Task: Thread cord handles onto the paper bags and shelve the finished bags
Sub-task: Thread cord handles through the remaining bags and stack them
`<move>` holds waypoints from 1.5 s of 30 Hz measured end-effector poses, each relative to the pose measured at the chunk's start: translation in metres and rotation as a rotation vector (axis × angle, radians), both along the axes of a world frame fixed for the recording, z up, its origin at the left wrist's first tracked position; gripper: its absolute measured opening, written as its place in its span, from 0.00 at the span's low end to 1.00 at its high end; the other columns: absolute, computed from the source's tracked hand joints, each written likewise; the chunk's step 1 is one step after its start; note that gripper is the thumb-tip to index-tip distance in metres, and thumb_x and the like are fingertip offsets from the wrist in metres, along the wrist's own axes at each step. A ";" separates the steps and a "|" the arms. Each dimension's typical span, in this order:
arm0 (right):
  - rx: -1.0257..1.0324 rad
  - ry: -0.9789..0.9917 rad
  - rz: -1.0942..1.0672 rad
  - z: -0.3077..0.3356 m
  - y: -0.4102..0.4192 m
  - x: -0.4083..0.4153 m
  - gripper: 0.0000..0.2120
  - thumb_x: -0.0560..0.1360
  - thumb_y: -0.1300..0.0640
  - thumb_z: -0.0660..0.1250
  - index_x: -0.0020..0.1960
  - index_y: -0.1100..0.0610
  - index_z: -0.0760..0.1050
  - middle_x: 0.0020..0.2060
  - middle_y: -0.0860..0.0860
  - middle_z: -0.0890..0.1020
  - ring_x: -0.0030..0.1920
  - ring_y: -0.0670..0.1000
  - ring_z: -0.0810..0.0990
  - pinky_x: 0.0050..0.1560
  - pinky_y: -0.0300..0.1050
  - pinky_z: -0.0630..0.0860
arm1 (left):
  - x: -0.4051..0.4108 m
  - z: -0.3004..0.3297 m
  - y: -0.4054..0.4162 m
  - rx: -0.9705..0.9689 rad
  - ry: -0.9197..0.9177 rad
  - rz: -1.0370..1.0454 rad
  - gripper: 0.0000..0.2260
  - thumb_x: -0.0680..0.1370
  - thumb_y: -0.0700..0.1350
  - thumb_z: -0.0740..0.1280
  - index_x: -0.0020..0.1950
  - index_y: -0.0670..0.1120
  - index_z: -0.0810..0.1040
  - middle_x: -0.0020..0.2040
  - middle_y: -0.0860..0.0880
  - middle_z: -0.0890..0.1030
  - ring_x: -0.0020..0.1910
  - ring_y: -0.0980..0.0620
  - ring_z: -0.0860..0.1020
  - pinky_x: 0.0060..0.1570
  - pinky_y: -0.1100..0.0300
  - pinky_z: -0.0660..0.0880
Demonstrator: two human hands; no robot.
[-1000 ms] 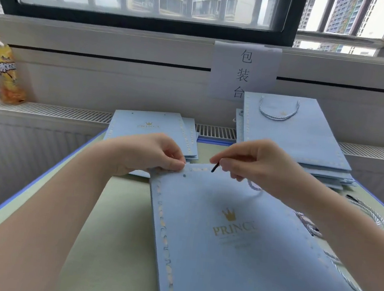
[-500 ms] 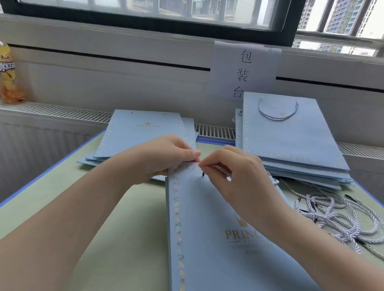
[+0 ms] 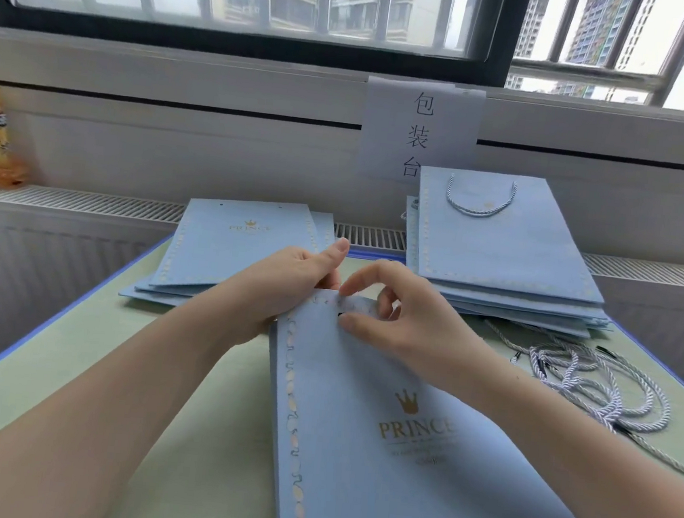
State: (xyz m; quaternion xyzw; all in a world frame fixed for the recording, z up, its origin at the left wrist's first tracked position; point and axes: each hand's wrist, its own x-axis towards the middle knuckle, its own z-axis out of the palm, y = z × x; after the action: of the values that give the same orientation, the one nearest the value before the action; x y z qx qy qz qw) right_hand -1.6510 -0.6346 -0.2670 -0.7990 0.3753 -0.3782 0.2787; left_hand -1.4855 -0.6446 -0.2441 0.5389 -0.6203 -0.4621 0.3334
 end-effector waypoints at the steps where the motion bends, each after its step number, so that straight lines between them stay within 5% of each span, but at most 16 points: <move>1: 0.029 0.014 0.003 0.000 0.000 -0.001 0.11 0.72 0.58 0.71 0.45 0.43 0.73 0.36 0.32 0.73 0.33 0.42 0.67 0.38 0.31 0.66 | -0.001 -0.001 0.000 0.004 0.000 0.002 0.25 0.78 0.62 0.55 0.31 0.45 0.72 0.25 0.50 0.74 0.23 0.53 0.72 0.25 0.65 0.69; 5: 0.046 0.008 -0.052 -0.001 -0.001 -0.003 0.08 0.70 0.55 0.73 0.43 0.47 0.73 0.30 0.37 0.74 0.30 0.41 0.68 0.35 0.33 0.66 | -0.003 0.000 0.002 0.028 0.000 0.004 0.26 0.78 0.62 0.56 0.28 0.45 0.71 0.23 0.50 0.73 0.20 0.55 0.71 0.22 0.68 0.67; 8: -0.004 0.040 -0.058 0.000 -0.001 -0.003 0.07 0.71 0.54 0.73 0.40 0.48 0.74 0.38 0.47 0.73 0.33 0.42 0.70 0.39 0.35 0.68 | -0.003 0.000 0.002 0.029 -0.013 0.018 0.26 0.78 0.62 0.56 0.28 0.45 0.71 0.22 0.51 0.74 0.19 0.55 0.72 0.22 0.69 0.67; 15: -0.232 0.295 -0.102 -0.004 -0.008 -0.012 0.11 0.76 0.47 0.64 0.37 0.47 0.67 0.47 0.46 0.71 0.46 0.45 0.70 0.45 0.37 0.67 | -0.004 -0.006 -0.003 -0.171 -0.093 0.173 0.27 0.78 0.60 0.58 0.26 0.44 0.70 0.20 0.51 0.71 0.17 0.54 0.68 0.21 0.68 0.66; 18: -0.256 0.288 -0.130 -0.005 -0.010 -0.015 0.14 0.78 0.46 0.59 0.37 0.50 0.68 0.45 0.46 0.71 0.46 0.48 0.71 0.47 0.43 0.71 | 0.004 -0.005 -0.007 -0.255 -0.248 0.229 0.25 0.79 0.58 0.59 0.27 0.46 0.63 0.22 0.50 0.65 0.20 0.52 0.62 0.25 0.63 0.61; 25: -0.279 -0.125 -0.268 0.013 -0.013 -0.024 0.17 0.81 0.52 0.57 0.35 0.55 0.69 0.30 0.44 0.74 0.33 0.46 0.73 0.38 0.39 0.70 | 0.025 -0.004 -0.012 -0.162 -0.963 0.094 0.23 0.76 0.53 0.67 0.27 0.46 0.63 0.26 0.47 0.64 0.27 0.50 0.61 0.28 0.59 0.57; 28: -0.216 -0.259 -0.256 0.019 -0.011 -0.024 0.18 0.81 0.53 0.57 0.34 0.58 0.69 0.28 0.46 0.74 0.30 0.46 0.72 0.35 0.39 0.69 | 0.028 -0.007 -0.015 -0.185 -1.127 0.116 0.22 0.77 0.53 0.66 0.28 0.45 0.64 0.27 0.48 0.67 0.30 0.48 0.64 0.32 0.60 0.60; 31: -0.168 -0.291 -0.170 0.019 -0.008 -0.020 0.17 0.80 0.50 0.58 0.34 0.56 0.68 0.25 0.44 0.71 0.27 0.45 0.67 0.31 0.36 0.65 | 0.016 -0.006 -0.012 -0.423 -0.769 0.198 0.21 0.77 0.60 0.61 0.34 0.45 0.74 0.34 0.50 0.78 0.38 0.47 0.77 0.40 0.58 0.72; 34: -0.145 -0.238 -0.103 0.014 -0.006 -0.015 0.14 0.77 0.48 0.60 0.37 0.56 0.70 0.23 0.42 0.71 0.27 0.43 0.66 0.31 0.35 0.64 | -0.003 0.005 0.006 -0.432 -0.138 -0.132 0.22 0.74 0.65 0.62 0.44 0.47 0.80 0.38 0.50 0.84 0.43 0.55 0.81 0.45 0.64 0.75; 36: -0.159 -0.197 -0.109 0.013 -0.006 -0.015 0.11 0.78 0.53 0.61 0.39 0.58 0.72 0.23 0.42 0.71 0.26 0.42 0.66 0.30 0.33 0.63 | -0.011 0.005 0.013 -0.406 -0.028 -0.268 0.14 0.76 0.56 0.65 0.47 0.45 0.79 0.35 0.51 0.83 0.39 0.54 0.80 0.44 0.65 0.74; 39: -0.282 0.105 -0.212 0.014 -0.012 -0.024 0.08 0.80 0.59 0.59 0.44 0.57 0.74 0.26 0.43 0.72 0.29 0.46 0.68 0.33 0.43 0.68 | -0.008 0.004 0.008 -0.447 0.159 -0.148 0.09 0.79 0.42 0.62 0.40 0.43 0.76 0.25 0.53 0.73 0.28 0.54 0.72 0.37 0.66 0.73; 42: -0.397 0.535 -0.330 0.008 -0.017 -0.035 0.10 0.81 0.59 0.54 0.49 0.55 0.75 0.37 0.46 0.78 0.41 0.52 0.76 0.41 0.47 0.69 | 0.004 0.009 0.003 -0.416 0.396 -0.101 0.13 0.78 0.45 0.64 0.34 0.45 0.77 0.25 0.52 0.72 0.28 0.54 0.70 0.37 0.65 0.73; 45: -0.508 0.714 -0.399 0.006 -0.017 -0.037 0.18 0.81 0.50 0.51 0.49 0.57 0.77 0.44 0.50 0.73 0.46 0.53 0.71 0.42 0.44 0.62 | 0.007 0.011 0.004 -0.314 0.427 -0.171 0.23 0.76 0.54 0.63 0.23 0.48 0.76 0.25 0.51 0.75 0.31 0.50 0.73 0.37 0.64 0.73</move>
State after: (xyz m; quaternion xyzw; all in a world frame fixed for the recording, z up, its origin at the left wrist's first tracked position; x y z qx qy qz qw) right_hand -1.6879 -0.6519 -0.2605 -0.8341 0.4893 -0.2062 -0.1496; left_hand -1.4783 -0.6404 -0.2336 0.3167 -0.6435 -0.4898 0.4957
